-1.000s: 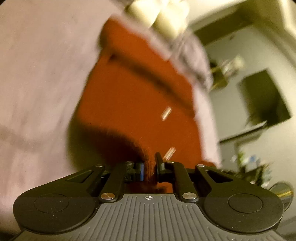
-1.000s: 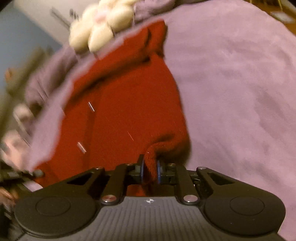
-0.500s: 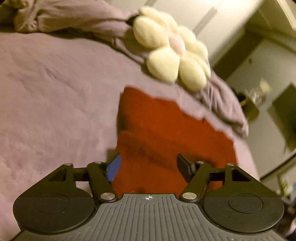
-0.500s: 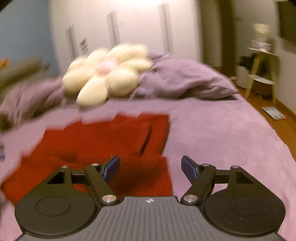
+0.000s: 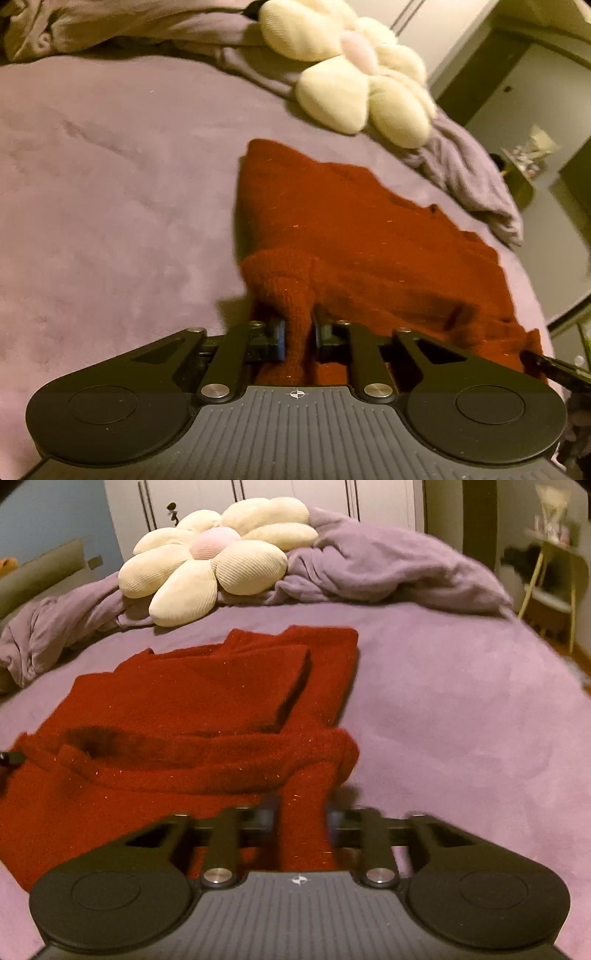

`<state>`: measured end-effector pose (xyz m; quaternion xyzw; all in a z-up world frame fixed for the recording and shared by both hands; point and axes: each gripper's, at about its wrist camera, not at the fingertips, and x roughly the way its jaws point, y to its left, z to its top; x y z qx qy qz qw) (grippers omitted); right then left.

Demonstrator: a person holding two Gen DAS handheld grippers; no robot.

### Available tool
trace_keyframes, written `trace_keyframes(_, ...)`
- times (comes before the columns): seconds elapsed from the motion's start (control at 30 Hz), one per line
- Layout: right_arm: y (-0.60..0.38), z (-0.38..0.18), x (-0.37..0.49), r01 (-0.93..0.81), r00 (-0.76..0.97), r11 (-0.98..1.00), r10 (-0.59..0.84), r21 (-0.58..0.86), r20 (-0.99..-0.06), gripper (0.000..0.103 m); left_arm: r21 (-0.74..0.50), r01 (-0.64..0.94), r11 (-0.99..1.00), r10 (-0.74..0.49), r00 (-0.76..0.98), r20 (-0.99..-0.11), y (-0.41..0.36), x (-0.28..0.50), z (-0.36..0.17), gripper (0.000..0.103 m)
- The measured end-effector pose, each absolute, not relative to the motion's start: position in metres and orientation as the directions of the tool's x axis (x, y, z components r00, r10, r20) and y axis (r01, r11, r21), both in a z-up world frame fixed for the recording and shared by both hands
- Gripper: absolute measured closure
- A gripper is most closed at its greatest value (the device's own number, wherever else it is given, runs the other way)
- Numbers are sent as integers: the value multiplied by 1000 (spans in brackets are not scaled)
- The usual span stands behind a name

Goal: Fold small clothes

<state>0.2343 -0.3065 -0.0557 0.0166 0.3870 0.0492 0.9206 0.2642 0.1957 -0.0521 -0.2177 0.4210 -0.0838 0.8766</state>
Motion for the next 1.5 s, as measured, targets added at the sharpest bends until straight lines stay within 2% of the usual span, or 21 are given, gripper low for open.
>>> trace_keyframes(0.07, -296, -48, 225, -96, 728, 995, 60, -14, -683, 94, -429, -7, 903, -323, 647, -691, 193, 255, -40, 89)
trace_keyframes(0.13, -289, -31, 211, -125, 764, 991, 67, -47, -642, 94, -449, 68, 891, -371, 677, -635, 189, 242, -13, 90)
trace_keyframes(0.27, -290, 19, 199, -178, 848, 984, 145, -16, -510, 94, -436, 187, 881, -408, 766, -497, 189, 233, 53, 89)
trace_keyframes(0.33, -294, 37, 213, -138, 884, 990, 131, 17, -449, 94, -410, 190, 892, -378, 812, -444, 190, 247, 73, 89)
trace_keyframes(0.4, -298, 41, 236, -82, 902, 996, 89, 35, -422, 94, -381, 147, 913, -318, 841, -438, 191, 269, 76, 87)
trace_keyframes(0.47, -300, 29, 269, -19, 892, 999, 37, 43, -451, 94, -356, 90, 930, -266, 833, -485, 189, 299, 59, 81)
trace_keyframes(0.5, -300, 19, 284, 2, 877, 999, 21, 47, -480, 93, -348, 72, 935, -258, 811, -525, 187, 314, 43, 71)
trace_keyframes(0.63, -301, -34, 330, 19, 765, 999, 16, 47, -644, 88, -358, 8, 934, -272, 665, -696, 180, 347, -29, 59)
trace_keyframes(0.7, -298, -51, 334, 5, 738, 1000, 1, 6, -674, 83, -348, 13, 937, -271, 657, -704, 178, 346, -46, 44)
trace_keyframes(0.83, -308, -55, 334, 13, 733, 997, 42, 75, -679, 79, -402, 35, 915, -324, 659, -679, 180, 346, -52, 33)
trace_keyframes(0.87, -314, -56, 338, 28, 730, 994, 52, 105, -682, 74, -416, 29, 909, -330, 662, -673, 180, 351, -53, 35)
trace_keyframes(0.9, -316, -58, 339, 39, 726, 991, 61, 129, -685, 71, -420, 17, 907, -325, 663, -674, 181, 355, -53, 42)
trace_keyframes(0.93, -319, -61, 341, 46, 720, 987, 72, 151, -690, 71, -411, 7, 912, -310, 668, -676, 180, 357, -52, 53)
trace_keyframes(0.97, -319, -63, 344, 50, 721, 986, 74, 158, -689, 72, -390, -4, 921, -286, 672, -683, 177, 360, -51, 86)
trace_keyframes(1.0, -318, -63, 342, 46, 727, 987, 71, 152, -682, 76, -359, -15, 933, -256, 674, -693, 175, 361, -49, 91)
trace_keyframes(1.03, -313, -61, 339, 25, 736, 991, 69, 129, -673, 92, -354, -7, 935, -254, 684, -684, 175, 358, -47, 92)
trace_keyframes(1.17, -290, -46, 329, -20, 789, 1000, 9, -11, -614, 94, -305, 50, 951, -236, 755, -612, 171, 342, -25, 93)
trace_keyframes(1.33, -272, 6, 328, 22, 901, 995, -62, -98, -429, 94, -310, 41, 950, -186, 870, -456, 181, 345, 35, 92)
trace_keyframes(1.43, -257, 17, 358, 90, 919, 980, -150, -175, -364, 94, -240, -18, 971, -97, 883, -459, 171, 373, 41, 91)
trace_keyframes(1.5, -252, 7, 382, 128, 911, 969, -199, -211, -362, 92, -156, -107, 982, 14, 864, -503, 162, 390, 27, 76)
